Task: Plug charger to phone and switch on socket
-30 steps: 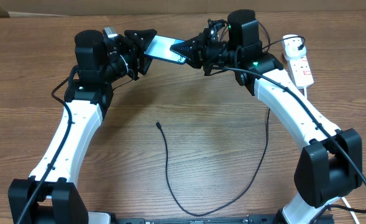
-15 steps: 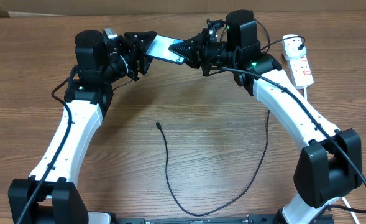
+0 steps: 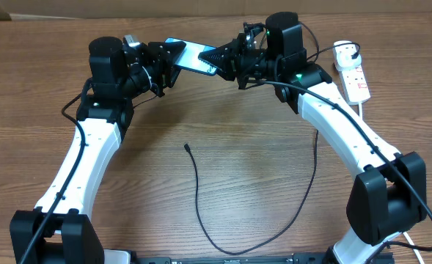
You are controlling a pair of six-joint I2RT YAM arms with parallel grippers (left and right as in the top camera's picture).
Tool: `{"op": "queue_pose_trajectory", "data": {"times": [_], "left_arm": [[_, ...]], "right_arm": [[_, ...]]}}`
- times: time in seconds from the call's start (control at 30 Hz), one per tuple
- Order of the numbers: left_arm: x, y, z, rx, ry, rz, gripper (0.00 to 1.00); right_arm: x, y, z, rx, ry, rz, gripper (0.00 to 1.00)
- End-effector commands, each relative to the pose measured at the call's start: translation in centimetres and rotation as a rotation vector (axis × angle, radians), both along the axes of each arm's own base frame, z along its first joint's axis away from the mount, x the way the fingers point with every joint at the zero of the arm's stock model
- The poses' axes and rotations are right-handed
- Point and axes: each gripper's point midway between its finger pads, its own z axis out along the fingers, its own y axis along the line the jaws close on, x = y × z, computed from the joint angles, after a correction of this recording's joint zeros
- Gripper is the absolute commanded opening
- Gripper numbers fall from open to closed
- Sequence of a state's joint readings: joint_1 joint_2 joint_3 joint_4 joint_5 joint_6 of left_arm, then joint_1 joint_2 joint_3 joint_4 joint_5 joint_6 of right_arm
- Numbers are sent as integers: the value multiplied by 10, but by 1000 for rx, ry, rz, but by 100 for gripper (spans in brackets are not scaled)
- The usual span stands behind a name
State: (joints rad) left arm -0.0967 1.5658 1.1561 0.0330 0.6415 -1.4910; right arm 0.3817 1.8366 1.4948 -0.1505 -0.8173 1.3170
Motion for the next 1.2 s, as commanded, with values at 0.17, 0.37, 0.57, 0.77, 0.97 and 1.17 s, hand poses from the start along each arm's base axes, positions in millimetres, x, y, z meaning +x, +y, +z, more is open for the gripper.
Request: {"op": "queue_pose_trajectory", "data": {"times": [0.17, 0.37, 0.57, 0.77, 0.97, 1.17], "left_arm": [[-2, -6, 10, -16, -32, -39, 31], [-2, -6, 10, -16, -32, -39, 26], [-2, -6, 10, -16, -32, -39, 23], [-2, -6, 10, -16, -32, -38, 20], [-2, -6, 10, -23, -25, -35, 18], [-2, -6, 10, -23, -25, -35, 13]], "right_arm": [[-26, 26, 8, 22, -4, 105, 4], [-28, 26, 9, 25, 0, 112, 4], [-28, 26, 9, 25, 0, 111, 4], [-28, 26, 8, 23, 4, 112, 4], [-29, 26, 7, 22, 7, 113, 4], [-28, 26, 7, 22, 6, 112, 5]]}}
